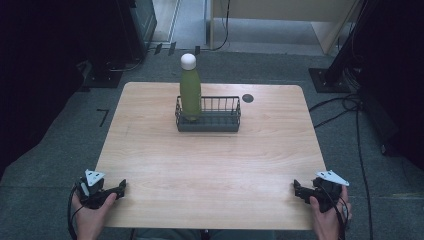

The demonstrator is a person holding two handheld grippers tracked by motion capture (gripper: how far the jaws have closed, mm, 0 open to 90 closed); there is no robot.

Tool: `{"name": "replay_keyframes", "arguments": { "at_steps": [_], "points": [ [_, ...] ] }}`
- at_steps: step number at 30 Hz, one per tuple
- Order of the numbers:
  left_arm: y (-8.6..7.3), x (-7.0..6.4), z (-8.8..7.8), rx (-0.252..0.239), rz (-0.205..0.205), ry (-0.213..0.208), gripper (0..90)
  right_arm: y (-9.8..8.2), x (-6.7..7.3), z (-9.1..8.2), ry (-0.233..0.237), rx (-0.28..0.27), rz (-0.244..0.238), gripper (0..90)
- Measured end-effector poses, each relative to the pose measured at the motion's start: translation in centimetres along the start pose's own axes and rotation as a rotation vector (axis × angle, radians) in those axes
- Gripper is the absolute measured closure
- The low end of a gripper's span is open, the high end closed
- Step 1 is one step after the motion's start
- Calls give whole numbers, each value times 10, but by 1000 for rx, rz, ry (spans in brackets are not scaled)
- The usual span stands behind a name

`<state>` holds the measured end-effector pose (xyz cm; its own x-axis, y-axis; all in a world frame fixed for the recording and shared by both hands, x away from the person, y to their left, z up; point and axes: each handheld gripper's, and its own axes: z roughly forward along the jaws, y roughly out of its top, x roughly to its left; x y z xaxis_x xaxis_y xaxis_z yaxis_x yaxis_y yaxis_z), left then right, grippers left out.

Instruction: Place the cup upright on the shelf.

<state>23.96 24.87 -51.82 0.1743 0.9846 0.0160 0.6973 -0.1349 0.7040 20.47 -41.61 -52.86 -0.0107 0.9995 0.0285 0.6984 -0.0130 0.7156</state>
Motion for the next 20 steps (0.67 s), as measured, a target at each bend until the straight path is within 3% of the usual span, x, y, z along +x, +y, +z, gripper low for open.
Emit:
{"name": "replay_keyframes", "arguments": {
  "at_steps": [5, 15, 20],
  "points": [
    [2, -4, 2, 1, 31, -31, 63, 0, 0, 0, 0, -1, 0, 0],
    [4, -6, 4, 1, 23, -24, 62, 1, 0, 1, -7, 2, 10, 0],
    [10, -13, 10, 12, 15, -17, 24, 1, 0, 1, -7, 2, 10, 0]
  ]
}}
